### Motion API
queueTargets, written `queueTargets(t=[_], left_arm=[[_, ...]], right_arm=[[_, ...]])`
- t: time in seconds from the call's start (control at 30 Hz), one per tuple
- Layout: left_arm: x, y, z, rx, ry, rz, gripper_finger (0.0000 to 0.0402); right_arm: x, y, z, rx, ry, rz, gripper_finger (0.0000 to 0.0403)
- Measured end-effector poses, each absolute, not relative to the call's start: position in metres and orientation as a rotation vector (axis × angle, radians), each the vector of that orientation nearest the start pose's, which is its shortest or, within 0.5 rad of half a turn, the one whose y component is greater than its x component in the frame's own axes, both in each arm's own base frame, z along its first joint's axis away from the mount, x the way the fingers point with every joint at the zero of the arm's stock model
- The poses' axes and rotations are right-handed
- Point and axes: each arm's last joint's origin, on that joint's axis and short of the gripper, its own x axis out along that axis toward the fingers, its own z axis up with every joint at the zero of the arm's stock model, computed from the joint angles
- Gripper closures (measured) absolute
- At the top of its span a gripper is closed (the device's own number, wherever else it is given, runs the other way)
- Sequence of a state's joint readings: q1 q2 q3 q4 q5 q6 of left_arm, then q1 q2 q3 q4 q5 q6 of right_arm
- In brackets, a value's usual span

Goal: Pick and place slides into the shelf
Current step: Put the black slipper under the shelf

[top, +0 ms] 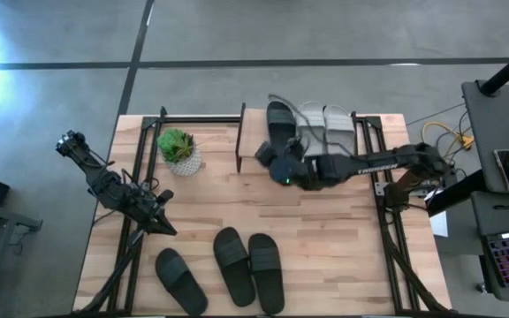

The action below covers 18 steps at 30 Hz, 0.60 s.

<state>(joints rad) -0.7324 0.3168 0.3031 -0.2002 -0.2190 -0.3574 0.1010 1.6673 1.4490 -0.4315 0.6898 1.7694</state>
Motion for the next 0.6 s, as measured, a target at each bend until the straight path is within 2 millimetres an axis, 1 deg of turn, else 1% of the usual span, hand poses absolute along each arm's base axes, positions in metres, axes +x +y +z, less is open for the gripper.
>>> queueTargets(t=[0.07, 0.13, 0.23, 0.37, 0.43, 0.5, 0.57, 0.6], left_arm=[[0.085, -0.068, 0.222, -0.249, 0.282, -0.47, 0.04], [0.085, -0.068, 0.222, -0.251, 0.284, -0.469, 0.04], [0.085, -0.068, 0.219, -0.244, 0.308, -0.468, 0.04], [0.081, -0.067, 0.214, -0.267, 0.384, -0.519, 0.04], [0.08, -0.068, 0.213, -0.271, 0.406, -0.551, 0.04], [0.079, -0.067, 0.214, -0.273, 0.403, -0.555, 0.04], [0.078, -0.066, 0.215, -0.278, 0.391, -0.554, 0.04], [0.078, -0.065, 0.215, -0.279, 0.385, -0.55, 0.04]], right_arm=[[0.378, 0.039, 0.316, 1.435, -0.021, -0.789, 0.0278], [0.388, 0.06, 0.313, 1.498, -0.002, -0.669, 0.0278], [0.4, 0.096, 0.301, 1.618, 0.005, -0.541, 0.0283], [0.418, 0.144, 0.273, 1.764, 0.121, -0.484, 0.0292], [0.43, 0.165, 0.26, 1.795, 0.159, -0.478, 0.0295], [0.44, 0.177, 0.25, 1.806, 0.157, -0.498, 0.0296], [0.448, 0.178, 0.247, 1.784, 0.141, -0.54, 0.0296], [0.451, 0.176, 0.247, 1.762, 0.133, -0.574, 0.0297]])
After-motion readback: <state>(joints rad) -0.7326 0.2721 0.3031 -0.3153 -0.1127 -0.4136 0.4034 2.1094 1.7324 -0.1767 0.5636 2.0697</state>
